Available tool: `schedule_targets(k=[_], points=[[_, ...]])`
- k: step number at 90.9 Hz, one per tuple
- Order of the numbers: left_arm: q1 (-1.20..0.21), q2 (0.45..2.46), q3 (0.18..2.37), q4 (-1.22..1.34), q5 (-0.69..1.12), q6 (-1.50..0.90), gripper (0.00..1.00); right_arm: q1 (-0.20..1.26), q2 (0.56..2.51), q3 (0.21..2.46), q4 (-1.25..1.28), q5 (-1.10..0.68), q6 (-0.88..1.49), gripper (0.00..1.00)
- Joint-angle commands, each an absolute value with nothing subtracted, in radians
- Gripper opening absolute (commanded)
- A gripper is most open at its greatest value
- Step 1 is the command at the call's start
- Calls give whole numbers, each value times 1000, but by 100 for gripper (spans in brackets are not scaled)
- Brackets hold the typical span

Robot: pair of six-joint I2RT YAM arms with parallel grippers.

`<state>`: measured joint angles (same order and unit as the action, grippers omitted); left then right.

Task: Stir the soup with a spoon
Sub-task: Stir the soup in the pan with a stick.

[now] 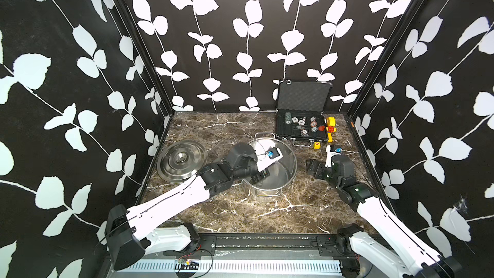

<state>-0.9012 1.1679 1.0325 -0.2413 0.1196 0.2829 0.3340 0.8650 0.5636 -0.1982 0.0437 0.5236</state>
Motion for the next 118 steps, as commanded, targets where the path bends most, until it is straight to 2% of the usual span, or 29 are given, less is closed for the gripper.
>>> schedule_targets(k=[1,38,77,92,118], points=[[-843,1124,1005,-187,94,255,0,340,865,583,-168,38,531,99],[-675,1298,1077,8,143,226,0,341,853,594,-189,45,519,99],[-663,1600,1343,15,302,238,0,340,834,573,-186,52,526,99],[-694,1660,1405,34,344,219,0,340,821,567,-195,59,525,99],[-864,1699,1475,-24,342,263,0,340,812,557,-193,59,534,99]])
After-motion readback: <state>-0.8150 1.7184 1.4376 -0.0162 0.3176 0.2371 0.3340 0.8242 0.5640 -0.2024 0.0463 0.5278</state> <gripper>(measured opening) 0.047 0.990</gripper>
